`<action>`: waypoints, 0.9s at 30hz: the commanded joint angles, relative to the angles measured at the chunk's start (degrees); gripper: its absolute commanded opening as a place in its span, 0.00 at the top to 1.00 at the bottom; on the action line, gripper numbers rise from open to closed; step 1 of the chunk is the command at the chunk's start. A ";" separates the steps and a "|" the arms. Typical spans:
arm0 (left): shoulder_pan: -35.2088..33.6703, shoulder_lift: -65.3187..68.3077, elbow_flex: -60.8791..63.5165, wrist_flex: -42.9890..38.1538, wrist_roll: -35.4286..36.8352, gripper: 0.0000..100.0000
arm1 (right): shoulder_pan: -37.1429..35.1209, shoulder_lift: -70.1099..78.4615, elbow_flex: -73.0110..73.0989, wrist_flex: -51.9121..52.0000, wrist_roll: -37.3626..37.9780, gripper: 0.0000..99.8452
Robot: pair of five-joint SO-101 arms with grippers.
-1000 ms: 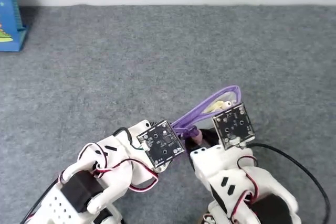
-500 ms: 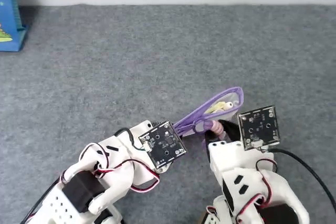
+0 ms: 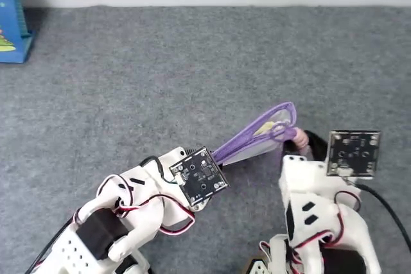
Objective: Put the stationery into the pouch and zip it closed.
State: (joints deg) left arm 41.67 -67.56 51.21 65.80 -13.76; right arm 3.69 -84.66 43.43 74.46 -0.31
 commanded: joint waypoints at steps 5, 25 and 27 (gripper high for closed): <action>-0.88 0.53 1.10 -0.26 -0.26 0.99 | 10.86 0.40 3.25 -12.26 -3.25 0.99; -0.88 0.53 1.10 -0.09 -0.44 0.99 | 23.87 0.48 8.26 -24.40 -3.43 0.99; -0.88 0.53 1.10 -0.09 -0.44 0.99 | 23.87 0.48 9.05 -25.45 -3.43 0.99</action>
State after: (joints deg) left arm 41.76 -67.30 51.56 65.10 -13.76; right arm 22.95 -84.66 52.75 52.75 -2.86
